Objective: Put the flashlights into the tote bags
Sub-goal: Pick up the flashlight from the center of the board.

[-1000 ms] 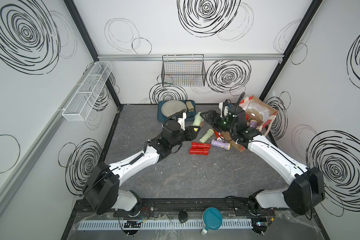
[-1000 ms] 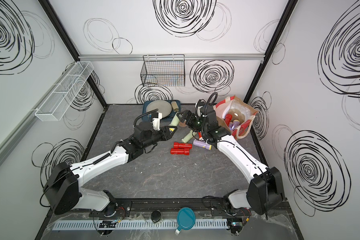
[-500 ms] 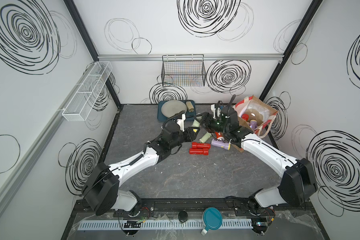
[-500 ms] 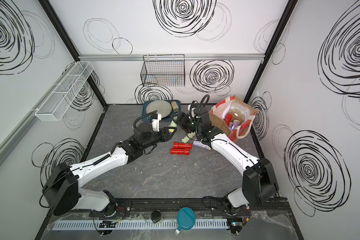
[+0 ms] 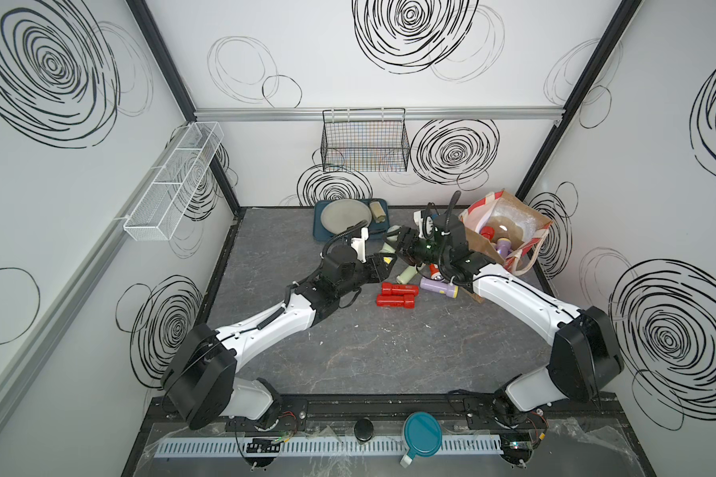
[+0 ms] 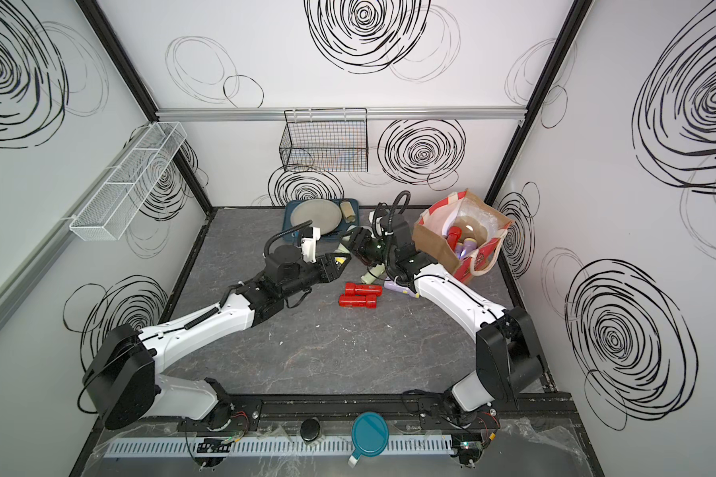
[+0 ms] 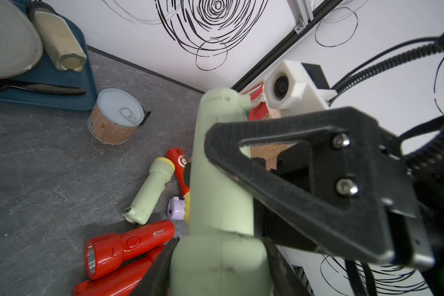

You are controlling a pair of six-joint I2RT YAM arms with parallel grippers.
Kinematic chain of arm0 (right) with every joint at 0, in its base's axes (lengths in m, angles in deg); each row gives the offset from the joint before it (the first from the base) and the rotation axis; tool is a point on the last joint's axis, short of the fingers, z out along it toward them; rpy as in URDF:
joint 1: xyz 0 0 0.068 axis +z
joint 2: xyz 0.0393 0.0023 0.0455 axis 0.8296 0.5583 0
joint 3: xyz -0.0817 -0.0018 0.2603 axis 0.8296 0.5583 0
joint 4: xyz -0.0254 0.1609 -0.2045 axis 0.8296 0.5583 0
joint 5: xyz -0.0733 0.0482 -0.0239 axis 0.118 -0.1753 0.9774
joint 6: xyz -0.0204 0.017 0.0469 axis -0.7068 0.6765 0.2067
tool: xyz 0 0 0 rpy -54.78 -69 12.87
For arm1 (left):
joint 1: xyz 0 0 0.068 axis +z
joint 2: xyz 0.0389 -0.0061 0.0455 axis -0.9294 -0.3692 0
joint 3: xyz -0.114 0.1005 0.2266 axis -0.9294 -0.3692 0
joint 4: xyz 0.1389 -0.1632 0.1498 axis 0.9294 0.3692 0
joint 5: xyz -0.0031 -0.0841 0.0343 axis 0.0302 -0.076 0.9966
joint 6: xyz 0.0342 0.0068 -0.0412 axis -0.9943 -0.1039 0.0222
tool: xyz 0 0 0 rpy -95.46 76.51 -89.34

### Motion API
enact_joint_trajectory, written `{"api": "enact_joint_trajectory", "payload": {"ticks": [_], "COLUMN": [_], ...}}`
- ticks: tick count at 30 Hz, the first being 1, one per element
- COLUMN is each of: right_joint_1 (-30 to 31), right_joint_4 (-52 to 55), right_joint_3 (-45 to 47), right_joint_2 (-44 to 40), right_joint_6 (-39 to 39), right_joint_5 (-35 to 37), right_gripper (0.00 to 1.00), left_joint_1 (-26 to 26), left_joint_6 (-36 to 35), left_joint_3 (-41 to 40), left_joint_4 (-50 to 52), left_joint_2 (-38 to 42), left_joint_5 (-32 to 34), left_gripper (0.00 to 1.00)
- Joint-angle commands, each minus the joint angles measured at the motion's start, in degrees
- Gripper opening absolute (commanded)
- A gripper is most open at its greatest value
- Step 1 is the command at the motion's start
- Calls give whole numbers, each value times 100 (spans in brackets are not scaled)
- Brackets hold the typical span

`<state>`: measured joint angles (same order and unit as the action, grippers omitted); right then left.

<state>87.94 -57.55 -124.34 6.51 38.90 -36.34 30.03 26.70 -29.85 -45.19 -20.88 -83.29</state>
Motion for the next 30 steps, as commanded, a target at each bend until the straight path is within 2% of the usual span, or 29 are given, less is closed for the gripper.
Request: {"api": "enact_joint_trajectory", "payload": {"ticks": [1, 7, 13, 15, 19, 20, 24, 30], "right_joint_1": [42, 45, 25, 6, -56, -100, -400, -1080], "right_joint_4": [-144, -155, 21, 174, 677, 803, 1172, 1927], "right_joint_3": [-37, -64, -207, -276, -483, -533, -567, -887], "right_joint_2": [61, 100, 96, 34, -115, -171, -419, -635], "right_joint_6": [35, -16, -229, -385, -871, -997, -1313, -1916], "right_joint_5": [-40, -40, 4, 110, 391, 470, 673, 771], "right_gripper": [60, 46, 22, 14, 6, 5, 0, 0], "left_joint_1": [-16, -10, -19, -19, -28, -36, -71, -133], "left_joint_6": [44, 19, -102, -178, -312, -354, -503, -703], "left_joint_3": [-52, -53, -9, 9, -2, 0, 0, 30], "left_joint_4": [-508, -495, -333, -267, -136, -86, 91, 362], "left_joint_2": [235, 225, 205, 221, 268, 291, 361, 364], "left_joint_5": [-45, -43, -6, -3, -1, 19, 75, 134], "left_gripper": [0, 0, 1, 25, 67, 74, 90, 97]}}
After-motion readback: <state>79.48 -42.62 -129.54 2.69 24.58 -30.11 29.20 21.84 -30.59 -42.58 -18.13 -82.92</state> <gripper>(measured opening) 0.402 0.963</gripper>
